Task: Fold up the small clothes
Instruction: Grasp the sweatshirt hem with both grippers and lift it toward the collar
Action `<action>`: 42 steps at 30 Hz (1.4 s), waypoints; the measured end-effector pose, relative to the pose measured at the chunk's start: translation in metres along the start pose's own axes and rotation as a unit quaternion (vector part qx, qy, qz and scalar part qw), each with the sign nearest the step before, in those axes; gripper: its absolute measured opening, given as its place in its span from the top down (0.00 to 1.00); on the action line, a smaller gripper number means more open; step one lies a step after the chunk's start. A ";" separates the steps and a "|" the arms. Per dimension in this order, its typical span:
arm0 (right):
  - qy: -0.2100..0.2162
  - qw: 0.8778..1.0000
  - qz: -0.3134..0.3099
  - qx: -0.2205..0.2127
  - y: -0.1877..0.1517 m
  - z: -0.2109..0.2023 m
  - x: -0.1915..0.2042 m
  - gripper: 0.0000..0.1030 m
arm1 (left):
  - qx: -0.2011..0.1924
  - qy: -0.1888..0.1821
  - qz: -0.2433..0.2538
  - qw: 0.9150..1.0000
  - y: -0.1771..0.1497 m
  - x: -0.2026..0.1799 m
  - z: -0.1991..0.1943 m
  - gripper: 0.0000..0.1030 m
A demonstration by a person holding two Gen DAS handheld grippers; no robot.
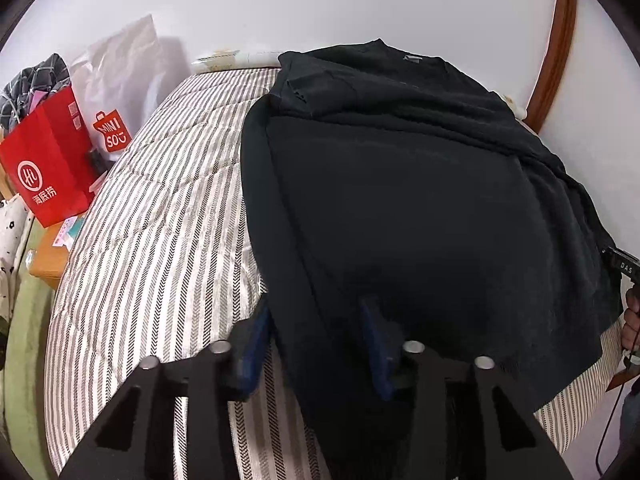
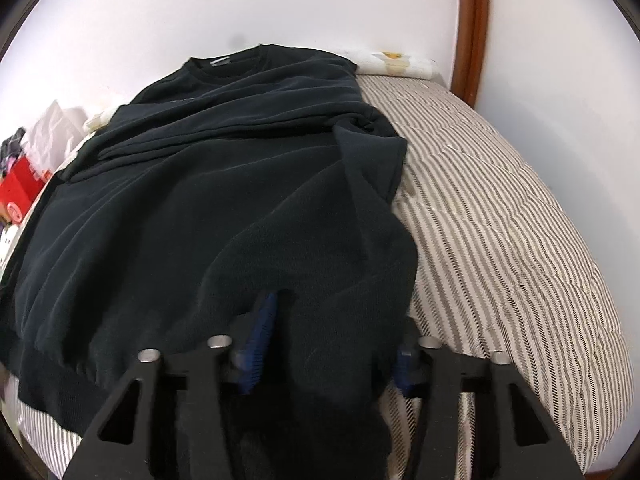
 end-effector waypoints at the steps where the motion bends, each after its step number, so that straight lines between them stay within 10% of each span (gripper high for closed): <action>1: 0.006 1.000 -0.004 -0.002 -0.001 -0.001 0.003 0.75 | -0.001 0.003 -0.002 1.000 -0.001 0.000 0.000 0.75; 4: 0.023 1.000 0.002 -0.009 -0.004 -0.007 0.005 0.92 | 0.011 -0.005 -0.017 1.000 0.001 0.001 -0.001 0.92; 23: 0.056 0.992 0.033 -0.109 -0.042 -0.121 -0.026 0.93 | -0.029 -0.095 -0.039 0.994 -0.017 0.010 -0.097 0.94; 42: 0.059 0.983 0.072 -0.159 0.111 -0.094 -0.042 0.93 | -0.118 -0.068 -0.069 0.988 0.121 -0.013 -0.071 0.93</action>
Point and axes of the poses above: each gripper's, at about its wrist camera, not at the fingertips, and z roughly the way its jaws point, x to its left, y to its top, the point moved 2 cm from there along z, roughly the way its jaws point, and after that the axes turned 7 degrees about -z, right-handed, at the moved point
